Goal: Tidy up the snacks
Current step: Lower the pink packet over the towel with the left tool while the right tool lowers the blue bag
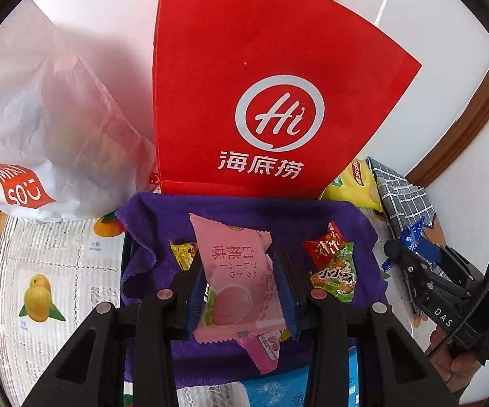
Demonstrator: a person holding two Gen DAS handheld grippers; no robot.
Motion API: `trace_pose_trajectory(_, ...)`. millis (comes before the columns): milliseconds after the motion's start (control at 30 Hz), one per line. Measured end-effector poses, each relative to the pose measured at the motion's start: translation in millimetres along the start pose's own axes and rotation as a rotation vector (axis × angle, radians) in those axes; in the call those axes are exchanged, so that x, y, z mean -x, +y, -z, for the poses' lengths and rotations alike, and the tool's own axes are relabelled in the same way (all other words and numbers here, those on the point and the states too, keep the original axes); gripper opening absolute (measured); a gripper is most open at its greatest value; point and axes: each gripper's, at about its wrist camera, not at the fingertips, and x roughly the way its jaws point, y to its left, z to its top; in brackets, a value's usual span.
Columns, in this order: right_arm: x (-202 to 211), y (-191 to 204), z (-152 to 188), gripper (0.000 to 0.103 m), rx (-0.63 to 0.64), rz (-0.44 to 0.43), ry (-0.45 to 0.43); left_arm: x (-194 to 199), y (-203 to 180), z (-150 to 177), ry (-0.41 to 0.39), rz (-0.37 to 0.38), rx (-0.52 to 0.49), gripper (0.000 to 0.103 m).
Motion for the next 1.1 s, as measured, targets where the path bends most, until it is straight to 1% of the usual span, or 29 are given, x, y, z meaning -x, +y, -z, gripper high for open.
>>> trace_pose_trajectory(100, 1, 0, 0, 0.048, -0.002, -0.007, 0.0, 0, -2, 1, 0.004, 0.015, -0.001, 0.037)
trace_pose_trajectory(333, 1, 1, 0, 0.048, 0.0, -0.018, 0.006, -1, -7, 2, 0.01, 0.02, -0.018, 0.037)
trace_pose_trajectory(600, -6, 0, 2, 0.049, 0.008, -0.015, 0.036, -1, 0, 1, 0.012, 0.02, 0.003, 0.037)
trace_pose_trajectory(900, -23, 12, 9, 0.049, 0.035, -0.058, 0.094, -5, -1, 3, 0.032, 0.032, 0.0, 0.037)
trace_pose_trajectory(1100, -35, 22, 15, 0.049, 0.075, -0.04, 0.143, -13, -5, 5, 0.058, 0.009, -0.025, 0.037)
